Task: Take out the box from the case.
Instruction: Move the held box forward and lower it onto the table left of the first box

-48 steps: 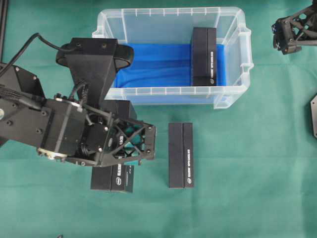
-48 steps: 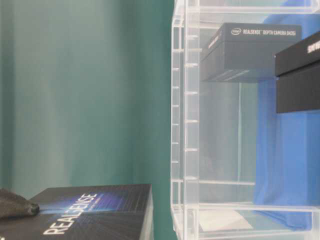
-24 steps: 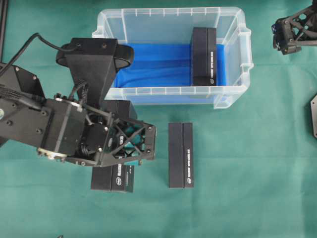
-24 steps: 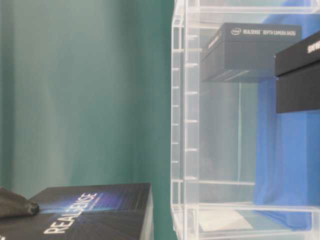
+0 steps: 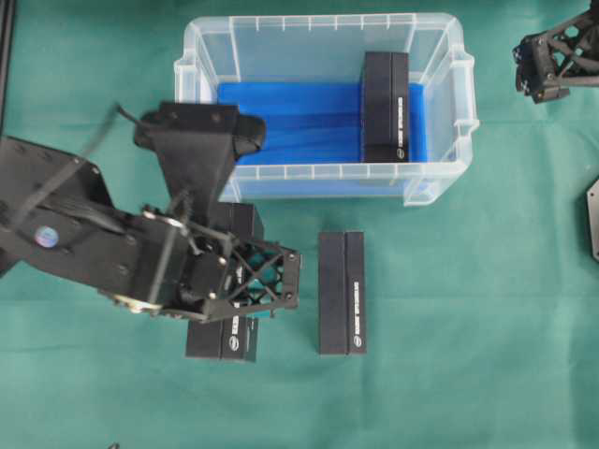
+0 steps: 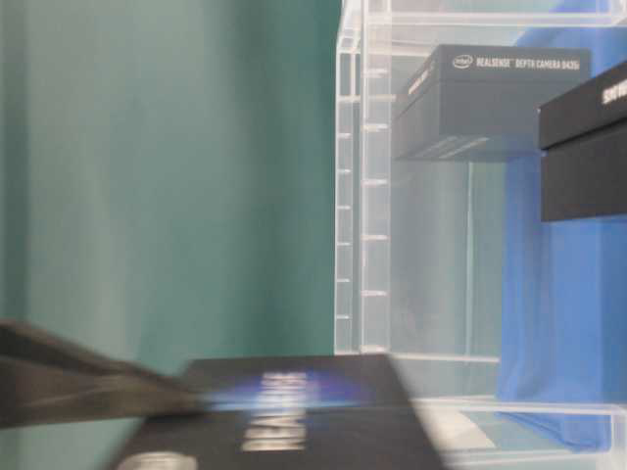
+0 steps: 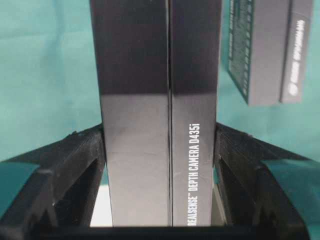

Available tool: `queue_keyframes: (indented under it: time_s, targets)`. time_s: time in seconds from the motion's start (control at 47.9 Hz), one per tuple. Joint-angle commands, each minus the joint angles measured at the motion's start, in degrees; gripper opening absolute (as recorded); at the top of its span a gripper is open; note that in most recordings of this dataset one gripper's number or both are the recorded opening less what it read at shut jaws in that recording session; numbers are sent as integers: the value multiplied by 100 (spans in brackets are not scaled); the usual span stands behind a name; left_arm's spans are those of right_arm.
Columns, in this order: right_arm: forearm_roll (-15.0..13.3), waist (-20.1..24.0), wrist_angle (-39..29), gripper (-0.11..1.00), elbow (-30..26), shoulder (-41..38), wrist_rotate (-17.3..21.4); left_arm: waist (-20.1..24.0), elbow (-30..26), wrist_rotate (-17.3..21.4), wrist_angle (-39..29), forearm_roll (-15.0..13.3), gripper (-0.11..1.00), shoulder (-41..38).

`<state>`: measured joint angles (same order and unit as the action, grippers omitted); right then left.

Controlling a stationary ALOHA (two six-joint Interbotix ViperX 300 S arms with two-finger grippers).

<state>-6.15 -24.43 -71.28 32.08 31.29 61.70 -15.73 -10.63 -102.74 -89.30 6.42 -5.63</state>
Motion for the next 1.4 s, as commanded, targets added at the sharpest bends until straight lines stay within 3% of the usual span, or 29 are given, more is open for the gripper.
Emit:
queue_keyframes:
  time_s: [0.0,0.292,0.668,0.96,1.377]
  targets:
    - [-9,9,18,87,-44,44,9,-26,237,-53,220,44,60,264]
    - [-18,9,35,87,0,44,9,-35,1389,-264,1116,44,60,448]
    - [-18,9,26,87,18,35,44,-35,2329,-272,2417,62,60,123]
    - [9,9,9,87,18,44,70,-35,2707,-378,2602,-9,60,193]
    - [9,9,26,87,18,44,70,26,2689,-378,2988,9,60,202]
